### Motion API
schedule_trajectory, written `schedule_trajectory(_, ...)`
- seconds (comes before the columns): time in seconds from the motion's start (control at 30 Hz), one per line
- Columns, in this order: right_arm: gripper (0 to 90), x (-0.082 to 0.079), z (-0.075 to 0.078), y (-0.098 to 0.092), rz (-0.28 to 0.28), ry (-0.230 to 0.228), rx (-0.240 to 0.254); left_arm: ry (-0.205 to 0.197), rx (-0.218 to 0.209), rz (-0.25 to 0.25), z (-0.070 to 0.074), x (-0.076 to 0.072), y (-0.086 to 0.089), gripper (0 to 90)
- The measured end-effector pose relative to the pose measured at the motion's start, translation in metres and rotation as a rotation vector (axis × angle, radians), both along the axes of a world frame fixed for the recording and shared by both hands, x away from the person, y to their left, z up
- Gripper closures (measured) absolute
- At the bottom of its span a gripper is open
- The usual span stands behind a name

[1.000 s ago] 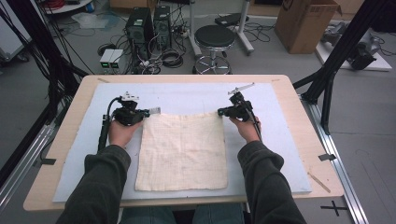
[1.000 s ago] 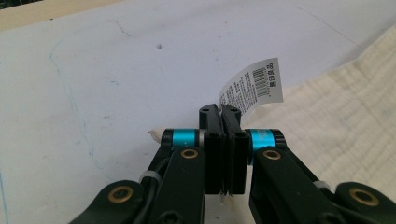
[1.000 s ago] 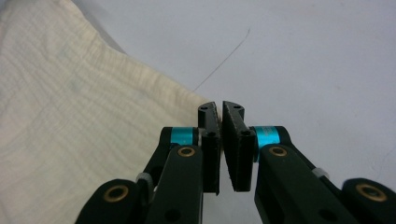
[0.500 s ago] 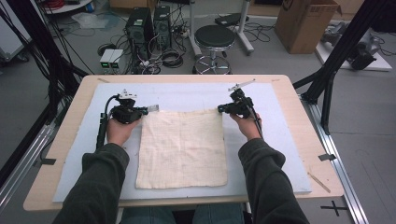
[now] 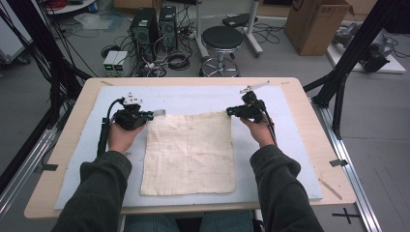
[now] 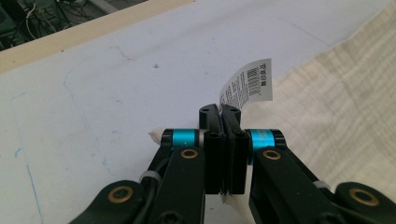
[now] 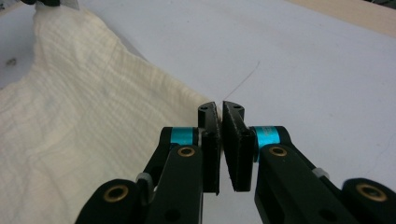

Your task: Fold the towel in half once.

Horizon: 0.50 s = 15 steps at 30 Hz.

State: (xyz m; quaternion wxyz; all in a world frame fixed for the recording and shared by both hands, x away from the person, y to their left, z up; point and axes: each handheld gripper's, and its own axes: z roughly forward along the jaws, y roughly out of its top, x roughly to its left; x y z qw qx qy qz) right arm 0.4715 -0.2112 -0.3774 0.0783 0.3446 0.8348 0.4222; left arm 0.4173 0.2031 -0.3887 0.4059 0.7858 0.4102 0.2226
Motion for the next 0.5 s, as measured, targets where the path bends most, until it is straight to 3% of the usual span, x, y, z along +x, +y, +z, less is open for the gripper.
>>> schedule_trajectory(0.07, 85.6, -0.004, 0.003, -0.001, 0.006, -0.004, 0.012, -0.008, 0.022, -0.012, 0.001, -0.004, -0.002, 88.0)
schedule_trajectory(0.13, 85.6, -0.007, 0.006, 0.000, 0.014, -0.008, 0.010, -0.014, 0.014, -0.022, 0.002, -0.008, -0.001, 88.0)
schedule_trajectory(0.5, 85.6, -0.018, 0.006, 0.002, 0.061, -0.014, 0.014, -0.047, 0.069, -0.054, -0.003, -0.028, -0.002, 88.0)
